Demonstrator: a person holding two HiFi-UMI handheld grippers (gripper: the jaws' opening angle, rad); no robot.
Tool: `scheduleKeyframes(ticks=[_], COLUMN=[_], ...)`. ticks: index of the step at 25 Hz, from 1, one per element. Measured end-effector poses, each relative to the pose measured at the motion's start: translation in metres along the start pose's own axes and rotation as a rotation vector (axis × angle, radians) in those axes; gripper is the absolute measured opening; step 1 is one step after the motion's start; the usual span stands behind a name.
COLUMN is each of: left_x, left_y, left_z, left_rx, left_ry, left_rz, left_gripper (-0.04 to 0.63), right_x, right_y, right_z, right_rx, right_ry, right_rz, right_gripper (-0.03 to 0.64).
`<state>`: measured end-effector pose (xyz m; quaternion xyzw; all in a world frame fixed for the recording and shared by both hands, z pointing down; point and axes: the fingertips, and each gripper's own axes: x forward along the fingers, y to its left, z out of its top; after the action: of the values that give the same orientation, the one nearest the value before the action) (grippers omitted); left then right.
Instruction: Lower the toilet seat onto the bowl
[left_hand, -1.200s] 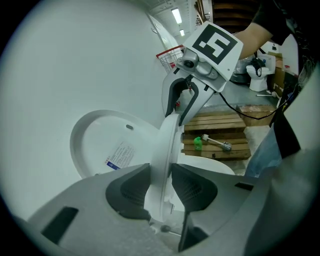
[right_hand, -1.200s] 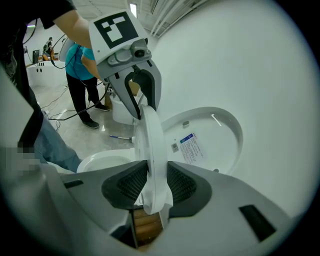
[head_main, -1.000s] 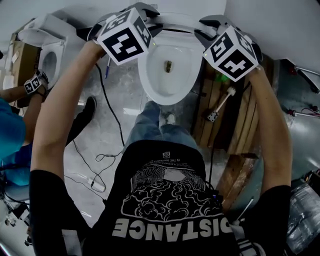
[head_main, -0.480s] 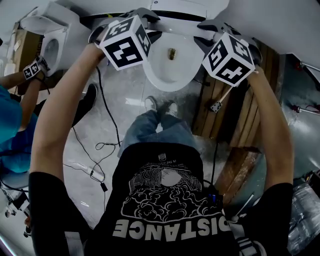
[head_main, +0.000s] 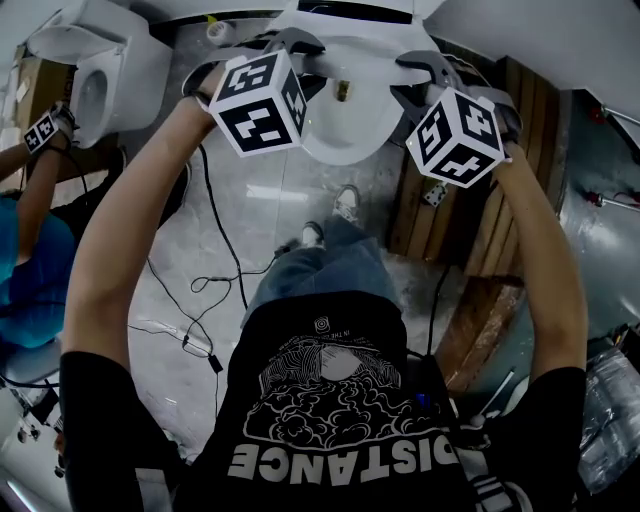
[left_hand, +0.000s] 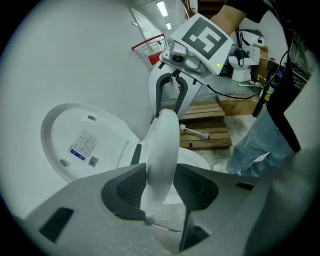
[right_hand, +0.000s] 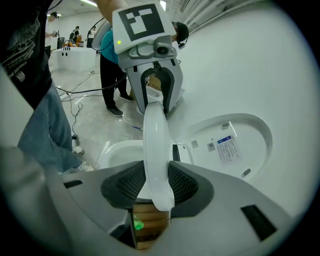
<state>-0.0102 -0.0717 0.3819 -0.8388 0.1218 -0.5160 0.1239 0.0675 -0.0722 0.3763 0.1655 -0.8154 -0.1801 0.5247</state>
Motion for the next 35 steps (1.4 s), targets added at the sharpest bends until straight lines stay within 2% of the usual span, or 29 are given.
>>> scheduleKeyframes(ticks=[11, 20, 30, 35], left_x=[0.023, 0.05, 0.085, 0.102], left_y=[-0.049, -0.091, -0.136, -0.159], left_z=[-0.021, -0.039, -0.059, -0.07], left_rx=[0.066, 0.127, 0.202, 0.225], left_ry=[-0.033, -0.042, -0.044, -0.029], left_rz=[0.012, -0.009, 0.024, 0.011], left_gripper=[0.175, 0.195, 0.21, 0.222], right_x=[0.023, 0.046, 0.076, 0.094], right_y=[0.054, 0.099, 0.148, 0.171], right_z=[-0.008, -0.021, -0.038, -0.046], right_rx=[-0.046, -0.085, -0.13, -0.158], right_ry=[0.085, 0.132, 0.16, 0.148], right_rz=[-0.017, -0.009, -0.007, -0.004], right_gripper=[0.152, 0.163, 0.195, 0.207])
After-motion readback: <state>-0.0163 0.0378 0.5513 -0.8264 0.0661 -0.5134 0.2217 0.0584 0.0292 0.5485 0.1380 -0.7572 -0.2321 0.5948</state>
